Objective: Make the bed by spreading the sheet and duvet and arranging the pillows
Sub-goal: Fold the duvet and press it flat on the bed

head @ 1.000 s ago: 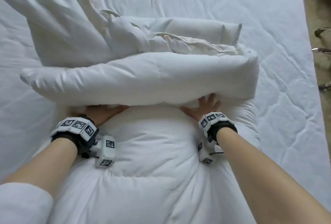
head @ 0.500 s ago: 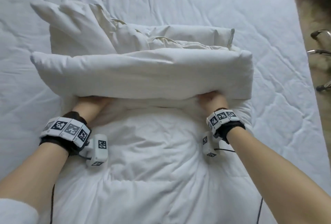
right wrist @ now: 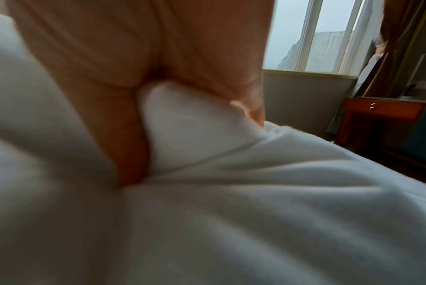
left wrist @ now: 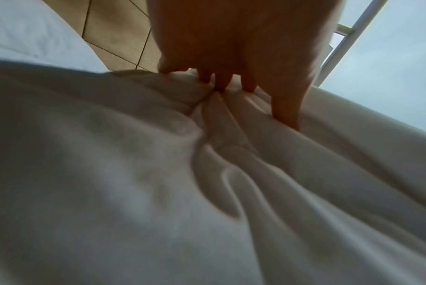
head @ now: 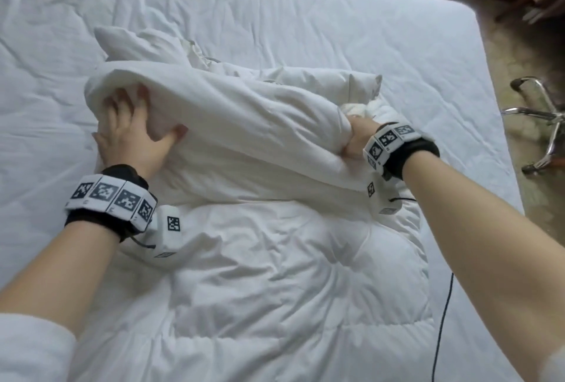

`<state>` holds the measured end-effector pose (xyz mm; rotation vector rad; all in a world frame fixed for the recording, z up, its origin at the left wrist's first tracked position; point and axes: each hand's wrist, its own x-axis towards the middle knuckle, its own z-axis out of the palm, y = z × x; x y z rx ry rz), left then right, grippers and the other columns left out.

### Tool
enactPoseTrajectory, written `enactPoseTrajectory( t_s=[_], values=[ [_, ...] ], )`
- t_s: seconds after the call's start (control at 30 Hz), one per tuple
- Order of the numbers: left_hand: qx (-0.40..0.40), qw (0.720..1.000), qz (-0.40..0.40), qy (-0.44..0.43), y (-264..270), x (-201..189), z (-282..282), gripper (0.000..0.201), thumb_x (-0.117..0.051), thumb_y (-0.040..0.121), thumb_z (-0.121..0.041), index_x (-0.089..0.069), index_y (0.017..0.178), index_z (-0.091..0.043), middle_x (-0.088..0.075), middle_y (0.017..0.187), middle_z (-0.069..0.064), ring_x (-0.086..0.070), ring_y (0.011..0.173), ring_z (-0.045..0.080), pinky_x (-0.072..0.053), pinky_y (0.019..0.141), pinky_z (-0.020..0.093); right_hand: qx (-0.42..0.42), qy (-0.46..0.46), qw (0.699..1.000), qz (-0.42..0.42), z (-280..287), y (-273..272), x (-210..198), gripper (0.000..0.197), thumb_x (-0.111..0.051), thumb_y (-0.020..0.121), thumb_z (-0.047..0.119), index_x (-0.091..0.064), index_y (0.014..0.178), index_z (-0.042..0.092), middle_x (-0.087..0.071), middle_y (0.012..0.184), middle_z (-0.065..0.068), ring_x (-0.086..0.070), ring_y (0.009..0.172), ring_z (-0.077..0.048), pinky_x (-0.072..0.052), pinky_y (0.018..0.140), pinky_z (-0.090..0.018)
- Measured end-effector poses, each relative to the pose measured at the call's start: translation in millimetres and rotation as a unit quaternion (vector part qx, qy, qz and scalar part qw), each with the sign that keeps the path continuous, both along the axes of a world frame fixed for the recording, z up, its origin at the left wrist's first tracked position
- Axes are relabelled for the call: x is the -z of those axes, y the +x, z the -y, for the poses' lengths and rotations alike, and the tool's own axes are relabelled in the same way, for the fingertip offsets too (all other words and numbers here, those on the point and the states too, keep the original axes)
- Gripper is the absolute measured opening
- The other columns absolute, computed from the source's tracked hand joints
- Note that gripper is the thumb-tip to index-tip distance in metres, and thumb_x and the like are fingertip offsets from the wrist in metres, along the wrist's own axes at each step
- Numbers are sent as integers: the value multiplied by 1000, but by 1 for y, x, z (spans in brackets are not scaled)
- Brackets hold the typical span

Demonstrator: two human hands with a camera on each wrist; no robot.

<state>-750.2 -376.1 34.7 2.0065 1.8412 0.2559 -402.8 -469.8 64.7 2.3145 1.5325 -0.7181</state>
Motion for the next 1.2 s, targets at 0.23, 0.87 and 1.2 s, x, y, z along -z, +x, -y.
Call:
enactPoseTrajectory(
  t_s=[0.23, 0.87, 1.2],
  values=[
    [-1, 1000, 20, -4, -3, 0, -16, 89, -55, 81, -59, -7, 149, -27, -8, 157, 13, -2, 146, 28, -10, 108, 68, 149, 375, 914, -32, -11, 20, -62, 2, -61, 71, 14, -62, 72, 15, -51, 66, -6, -49, 71, -15, -29, 52, -26],
    [44, 995, -34, -86, -6, 4, -17, 78, -38, 84, -67, 0, 147, -41, 8, 159, 0, 9, 146, 29, -3, 108, 68, 133, 187, 968, -98, 8, -41, -8, 102, -47, 69, 77, 12, 146, 43, 19, 157, 3, 21, 143, -33, 1, 107, -68],
    [147, 952, -60, -263, 21, 6, -13, 104, -43, 68, -83, -25, 148, -18, -31, 151, 17, -36, 135, 35, -31, 111, 41, 107, -21, 990, -92, 8, -87, 44, 107, -53, 67, 78, 9, 146, 42, 17, 158, -4, 14, 142, -43, -10, 109, -68]
  ],
)
